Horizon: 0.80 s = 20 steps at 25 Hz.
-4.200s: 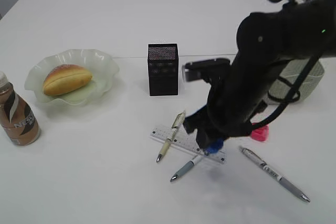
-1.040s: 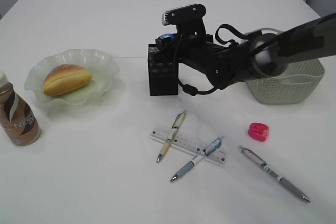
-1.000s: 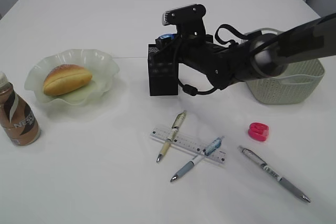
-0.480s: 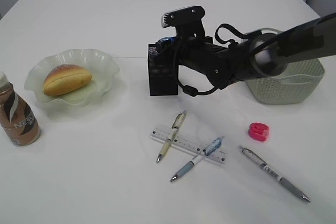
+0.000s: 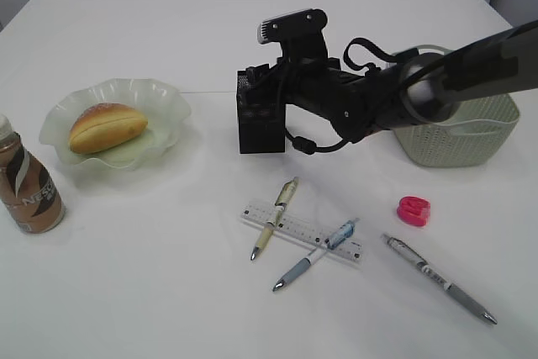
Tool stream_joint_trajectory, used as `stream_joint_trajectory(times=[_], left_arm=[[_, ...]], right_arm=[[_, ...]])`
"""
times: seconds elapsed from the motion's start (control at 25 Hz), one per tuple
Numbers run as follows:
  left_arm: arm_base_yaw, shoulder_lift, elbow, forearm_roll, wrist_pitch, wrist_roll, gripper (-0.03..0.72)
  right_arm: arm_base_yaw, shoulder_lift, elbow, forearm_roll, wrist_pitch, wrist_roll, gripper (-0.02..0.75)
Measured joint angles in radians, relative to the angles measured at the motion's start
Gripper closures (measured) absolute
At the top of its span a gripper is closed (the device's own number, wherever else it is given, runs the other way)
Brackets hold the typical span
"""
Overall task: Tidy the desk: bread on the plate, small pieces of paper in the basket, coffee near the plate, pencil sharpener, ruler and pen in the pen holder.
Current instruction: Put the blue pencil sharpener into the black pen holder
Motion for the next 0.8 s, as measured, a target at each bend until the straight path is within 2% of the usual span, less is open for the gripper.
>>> stream_joint_trajectory(times=[0.32,0.44,0.56,0.8], left_arm=[[0.0,0.0,0.0,0.0,0.0,0.0,0.191],[0.0,0.0,0.0,0.0,0.0,0.0,0.191],[0.0,0.0,0.0,0.0,0.0,0.0,0.191],[0.0,0.0,0.0,0.0,0.0,0.0,0.191]], right_arm=[[0.0,-0.043,0.0,0.0,0.03,0.0,0.276],[0.0,-0.107,0.0,-0.033,0.083,0.0,0.274],[0.0,-0.175,-0.001,-0.102,0.197,0.0,0.274],[0.0,-0.31,-0.001,-0.124,0.539,0.0,0.274]])
